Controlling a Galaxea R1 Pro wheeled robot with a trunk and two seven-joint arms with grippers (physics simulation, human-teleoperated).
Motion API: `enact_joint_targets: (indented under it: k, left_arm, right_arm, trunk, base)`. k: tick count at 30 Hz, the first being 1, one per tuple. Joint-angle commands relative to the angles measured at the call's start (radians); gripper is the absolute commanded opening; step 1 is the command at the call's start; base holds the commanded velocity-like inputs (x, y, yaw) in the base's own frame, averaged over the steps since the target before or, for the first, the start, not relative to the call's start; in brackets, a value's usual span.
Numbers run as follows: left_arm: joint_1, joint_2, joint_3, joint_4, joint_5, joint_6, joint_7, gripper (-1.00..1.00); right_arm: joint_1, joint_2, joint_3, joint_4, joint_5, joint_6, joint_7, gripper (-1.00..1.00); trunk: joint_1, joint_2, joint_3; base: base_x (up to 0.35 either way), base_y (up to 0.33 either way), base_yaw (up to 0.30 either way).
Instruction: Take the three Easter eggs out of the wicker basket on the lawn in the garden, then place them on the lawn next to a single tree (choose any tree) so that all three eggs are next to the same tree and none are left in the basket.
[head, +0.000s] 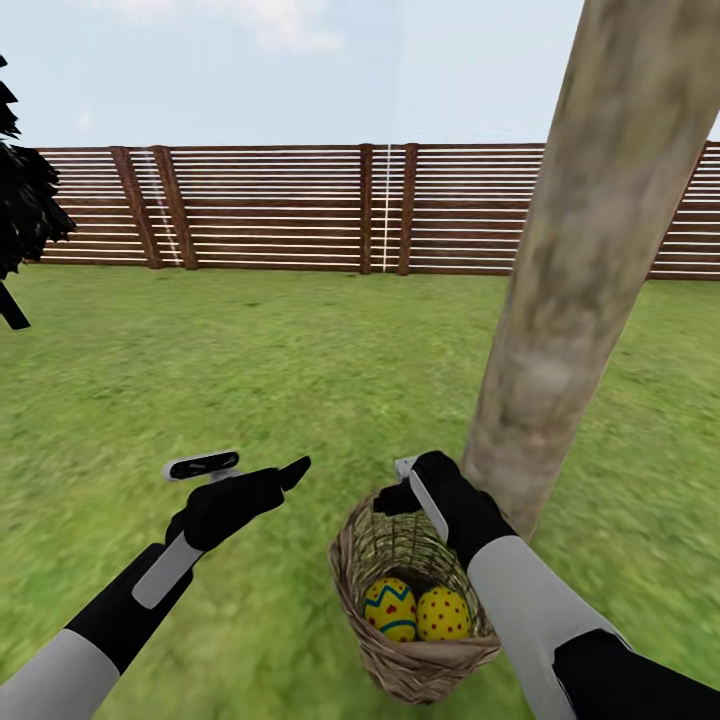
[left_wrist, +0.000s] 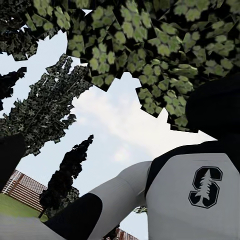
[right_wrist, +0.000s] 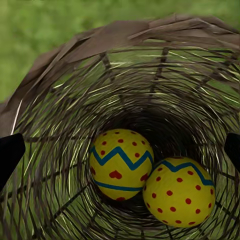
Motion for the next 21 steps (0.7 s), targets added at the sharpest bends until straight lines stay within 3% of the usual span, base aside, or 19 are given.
enact_joint_targets:
  k: [1,6,12,17,21]
  left_arm:
    - [-0.001,0.001,-0.004,0.0,0.006,0.01,-0.003,1.0]
    - [-0.001,0.001,-0.004,0.002,0.005,0.009,-0.003,1.0]
    - [0.004,0.001,-0.004,0.001,0.005,0.009,-0.003,1.0]
    - [0.006,0.0,-0.004,0.001,0.005,0.009,-0.003,1.0]
    - [0.006,0.0,-0.004,0.0,0.004,0.009,-0.003,1.0]
  right_arm:
    - [0.001,-0.001,0.002,0.001,-0.008,0.002,-0.004,1.0]
    - [0.003,-0.002,0.002,0.005,-0.011,-0.003,-0.004,1.0]
    - [0.004,-0.001,0.002,0.011,-0.01,-0.015,-0.009,1.0]
    - [0.001,0.001,0.004,0.094,-0.008,-0.028,-0.011,1.0]
    - [-0.004,0.003,0.006,0.154,-0.009,-0.088,-0.014,1.0]
  trunk:
    - [0.0,0.0,-0.001]
    - [0.0,0.0,-0.001]
    - [0.003,-0.002,-0.024]
    - [0.005,-0.003,-0.043]
    - [0.007,-0.004,-0.059]
  base:
    - [0.008,0.015,0.0]
    - [0.001,0.002,0.0]
    - [0.0,0.0,0.0]
    - [0.0,0.0,0.0]
    - [0.0,0.0,0.0]
